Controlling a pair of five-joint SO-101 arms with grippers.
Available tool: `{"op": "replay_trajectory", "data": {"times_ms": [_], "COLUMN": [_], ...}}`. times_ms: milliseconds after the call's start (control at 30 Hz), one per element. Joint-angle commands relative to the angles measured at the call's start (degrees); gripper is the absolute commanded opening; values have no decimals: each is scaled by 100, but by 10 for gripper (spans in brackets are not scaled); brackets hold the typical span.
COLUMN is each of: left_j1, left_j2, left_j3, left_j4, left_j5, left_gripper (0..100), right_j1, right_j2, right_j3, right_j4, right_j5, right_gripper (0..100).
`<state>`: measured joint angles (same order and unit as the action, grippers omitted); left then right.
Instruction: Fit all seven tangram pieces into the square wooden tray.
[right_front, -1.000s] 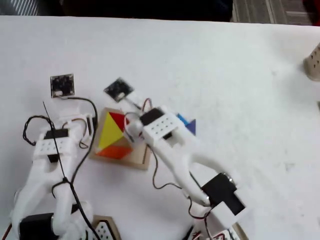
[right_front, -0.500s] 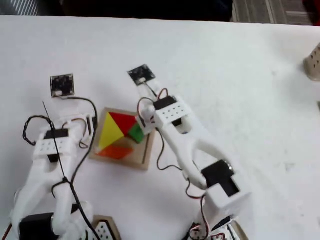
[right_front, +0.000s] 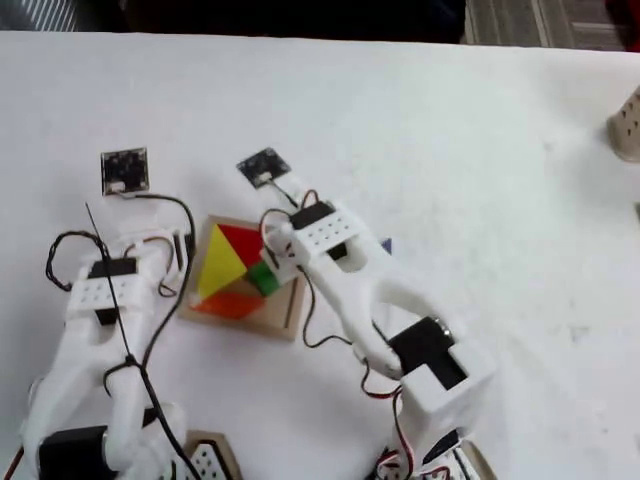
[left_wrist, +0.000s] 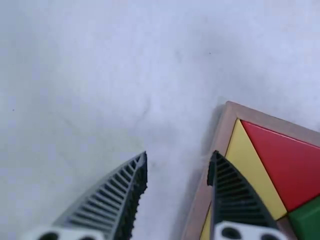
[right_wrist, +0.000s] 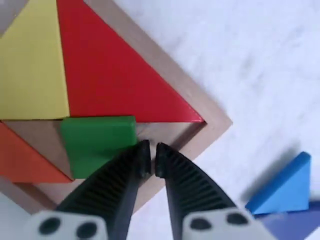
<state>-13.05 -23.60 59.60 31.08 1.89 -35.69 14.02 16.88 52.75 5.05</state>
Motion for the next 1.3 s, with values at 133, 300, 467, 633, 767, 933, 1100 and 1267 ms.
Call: {"op": "replay_trajectory", "data": {"times_ms": [133,300,467,633,767,933,1100,1267], "left_j1": [-48,-40,-31,-31,-31,-31,-40,-48], "left_j2": [-163,-163,-163,-163,-163,-163,-163,-163], "left_j3": [-176,-176,-176,-176,-176,-176,-176,-176], "left_j4": [9,9,9,9,9,9,9,9], "left_j5": [44,44,44,44,44,44,44,44], "left_gripper": [210,210,210,210,210,210,210,210], "right_j1": [40,198,13,-224,-400,-400,-470,-470], "right_j2": [-40,-620,-936,-927,-927,-919,-936,-1033], "right_j3": [-185,-158,26,466,721,949,1134,1108], "right_j4": [136,136,-66,-910,-1165,-1156,-1121,-954], "right_j5": [-35,-431,-475,-475,-440,-440,-431,-431], "right_gripper": [19,19,19,19,19,19,19,19]}}
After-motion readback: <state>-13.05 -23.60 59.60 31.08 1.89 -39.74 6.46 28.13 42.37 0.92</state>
